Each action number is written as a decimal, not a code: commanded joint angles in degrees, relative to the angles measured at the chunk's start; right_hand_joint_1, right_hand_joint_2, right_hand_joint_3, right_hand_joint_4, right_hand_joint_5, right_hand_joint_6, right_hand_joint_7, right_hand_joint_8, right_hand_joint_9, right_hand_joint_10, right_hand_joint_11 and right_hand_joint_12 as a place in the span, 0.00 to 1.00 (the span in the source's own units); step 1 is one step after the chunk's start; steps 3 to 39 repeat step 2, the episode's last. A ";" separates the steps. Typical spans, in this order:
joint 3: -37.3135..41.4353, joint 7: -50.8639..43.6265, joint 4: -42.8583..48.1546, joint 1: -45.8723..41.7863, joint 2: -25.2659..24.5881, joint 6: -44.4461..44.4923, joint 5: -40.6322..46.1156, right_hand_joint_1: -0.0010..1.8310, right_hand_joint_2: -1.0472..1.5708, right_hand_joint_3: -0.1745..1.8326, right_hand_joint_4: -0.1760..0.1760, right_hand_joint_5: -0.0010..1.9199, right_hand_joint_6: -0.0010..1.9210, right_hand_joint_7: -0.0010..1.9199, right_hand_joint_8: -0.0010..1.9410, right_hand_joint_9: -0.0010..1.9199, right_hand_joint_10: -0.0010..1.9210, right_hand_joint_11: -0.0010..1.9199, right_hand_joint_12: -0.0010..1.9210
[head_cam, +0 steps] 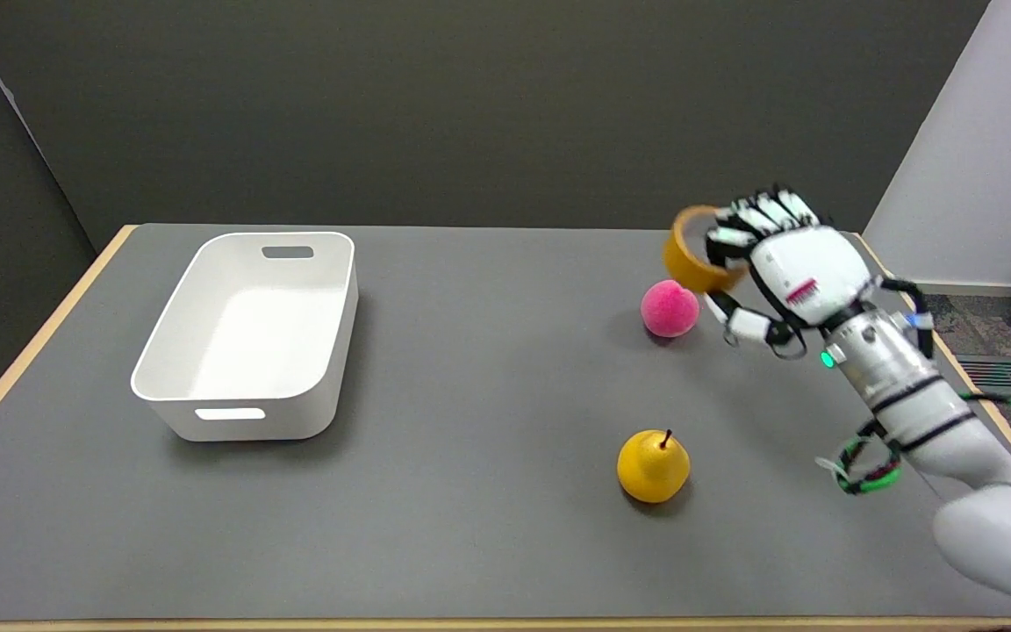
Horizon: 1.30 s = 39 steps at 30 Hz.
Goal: Pick up yellow tape.
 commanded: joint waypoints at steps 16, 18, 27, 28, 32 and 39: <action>-28.55 -2.00 -1.89 39.13 -4.36 -8.65 -3.06 0.48 0.79 0.35 0.98 0.37 0.79 0.19 0.20 0.08 0.32 0.00 0.47; -28.55 -2.00 -1.89 39.13 -4.36 -8.65 -3.06 0.48 0.79 0.35 0.98 0.37 0.79 0.19 0.20 0.08 0.32 0.00 0.47; -28.55 -2.00 -1.89 39.13 -4.36 -8.65 -3.06 0.48 0.79 0.35 0.98 0.37 0.79 0.19 0.20 0.08 0.32 0.00 0.47; -28.55 -2.00 -1.89 39.13 -4.36 -8.65 -3.06 0.48 0.79 0.35 0.98 0.37 0.79 0.19 0.20 0.08 0.32 0.00 0.47; -28.55 -2.00 -1.89 39.13 -4.36 -8.65 -3.06 0.48 0.79 0.35 0.98 0.37 0.79 0.19 0.20 0.08 0.32 0.00 0.47; -28.55 -2.00 -1.89 39.13 -4.36 -8.65 -3.06 0.48 0.79 0.35 0.98 0.37 0.79 0.19 0.20 0.08 0.32 0.00 0.47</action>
